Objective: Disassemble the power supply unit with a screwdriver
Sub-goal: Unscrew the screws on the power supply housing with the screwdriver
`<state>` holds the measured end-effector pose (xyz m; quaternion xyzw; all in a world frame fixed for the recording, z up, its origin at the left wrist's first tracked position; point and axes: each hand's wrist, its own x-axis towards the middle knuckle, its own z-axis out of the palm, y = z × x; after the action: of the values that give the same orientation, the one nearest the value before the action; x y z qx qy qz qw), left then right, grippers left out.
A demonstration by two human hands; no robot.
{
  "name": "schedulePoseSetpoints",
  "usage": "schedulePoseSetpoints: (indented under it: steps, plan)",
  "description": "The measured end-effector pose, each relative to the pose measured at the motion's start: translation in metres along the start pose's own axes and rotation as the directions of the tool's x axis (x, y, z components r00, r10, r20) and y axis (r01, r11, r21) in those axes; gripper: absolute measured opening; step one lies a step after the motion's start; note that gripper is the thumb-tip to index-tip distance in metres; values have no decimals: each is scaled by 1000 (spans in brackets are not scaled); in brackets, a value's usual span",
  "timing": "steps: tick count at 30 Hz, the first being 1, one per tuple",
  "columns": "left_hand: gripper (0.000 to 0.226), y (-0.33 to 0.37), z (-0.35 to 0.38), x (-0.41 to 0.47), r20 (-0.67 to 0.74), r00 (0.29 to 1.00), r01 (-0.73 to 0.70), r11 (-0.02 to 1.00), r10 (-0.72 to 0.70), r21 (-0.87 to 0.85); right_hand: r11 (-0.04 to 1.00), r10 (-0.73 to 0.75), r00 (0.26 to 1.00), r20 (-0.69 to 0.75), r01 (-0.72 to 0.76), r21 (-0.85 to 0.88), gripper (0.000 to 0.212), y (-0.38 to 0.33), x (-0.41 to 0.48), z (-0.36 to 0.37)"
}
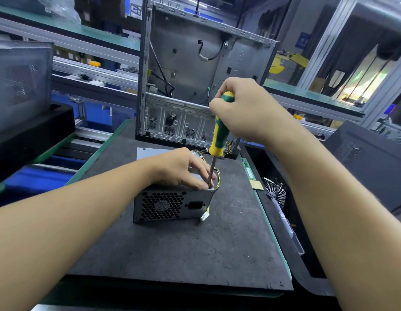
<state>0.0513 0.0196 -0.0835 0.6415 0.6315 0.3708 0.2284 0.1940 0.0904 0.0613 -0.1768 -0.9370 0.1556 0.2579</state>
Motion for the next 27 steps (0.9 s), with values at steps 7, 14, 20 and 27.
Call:
schedulePoseSetpoints:
  steps: [7, 14, 20, 27]
  plan:
    - [9, 7, -2, 0, -53, 997, 59, 996, -63, -62, 998, 51, 974, -222, -43, 37, 11, 15, -6, -9]
    - [3, 2, -4, -2, -275, 957, 86, 995, -94, -40, 986, 78, 973, -218, -108, -129, 15, 31, -15, -24]
    - [21, 33, 14, 13, -431, 900, 55, 966, 60, 251, 923, 210, 977, 43, -184, -337, 21, 57, -23, -30]
    - [18, 86, 103, 57, -250, 958, 167, 982, -141, 89, 882, 282, 959, 35, -245, -403, 29, 92, -48, -66]
